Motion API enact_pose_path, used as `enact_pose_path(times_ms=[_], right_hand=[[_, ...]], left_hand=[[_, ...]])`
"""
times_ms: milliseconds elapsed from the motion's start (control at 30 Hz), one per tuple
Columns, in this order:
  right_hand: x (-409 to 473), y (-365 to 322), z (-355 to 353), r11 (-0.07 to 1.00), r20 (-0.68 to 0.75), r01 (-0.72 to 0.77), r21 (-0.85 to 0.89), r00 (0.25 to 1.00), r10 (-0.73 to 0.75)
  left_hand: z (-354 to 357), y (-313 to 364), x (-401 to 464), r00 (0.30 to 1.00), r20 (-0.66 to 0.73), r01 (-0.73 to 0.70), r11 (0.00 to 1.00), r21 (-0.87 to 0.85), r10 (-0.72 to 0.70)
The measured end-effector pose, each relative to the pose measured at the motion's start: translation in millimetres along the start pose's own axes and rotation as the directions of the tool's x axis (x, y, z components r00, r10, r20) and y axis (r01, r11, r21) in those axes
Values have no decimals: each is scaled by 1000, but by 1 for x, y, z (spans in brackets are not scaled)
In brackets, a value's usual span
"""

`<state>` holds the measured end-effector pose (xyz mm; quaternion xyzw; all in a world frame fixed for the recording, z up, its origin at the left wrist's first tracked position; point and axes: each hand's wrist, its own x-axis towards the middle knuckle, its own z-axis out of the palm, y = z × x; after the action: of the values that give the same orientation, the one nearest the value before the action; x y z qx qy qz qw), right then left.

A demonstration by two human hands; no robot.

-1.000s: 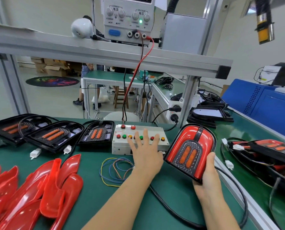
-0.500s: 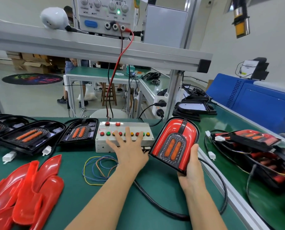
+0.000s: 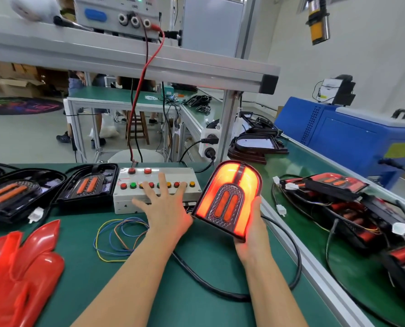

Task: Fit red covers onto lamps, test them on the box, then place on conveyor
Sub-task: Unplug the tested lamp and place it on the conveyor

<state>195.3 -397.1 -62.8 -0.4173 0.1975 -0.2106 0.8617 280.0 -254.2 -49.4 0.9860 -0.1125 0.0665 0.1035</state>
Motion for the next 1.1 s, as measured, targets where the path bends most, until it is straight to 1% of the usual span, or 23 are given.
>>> enact_pose_path(times_ms=[600, 933, 1100], right_hand=[[1, -1, -2, 1000, 16, -5, -3, 1000, 5], [3, -2, -2, 1000, 21, -5, 26, 1000, 4], [4, -2, -2, 1000, 21, -10, 17, 1000, 10]], left_hand=[[2, -1, 0, 1000, -8, -9, 1000, 21, 9], [5, -3, 1, 1000, -25, -14, 999, 48, 15], [5, -3, 1, 998, -66, -16, 997, 71, 21]])
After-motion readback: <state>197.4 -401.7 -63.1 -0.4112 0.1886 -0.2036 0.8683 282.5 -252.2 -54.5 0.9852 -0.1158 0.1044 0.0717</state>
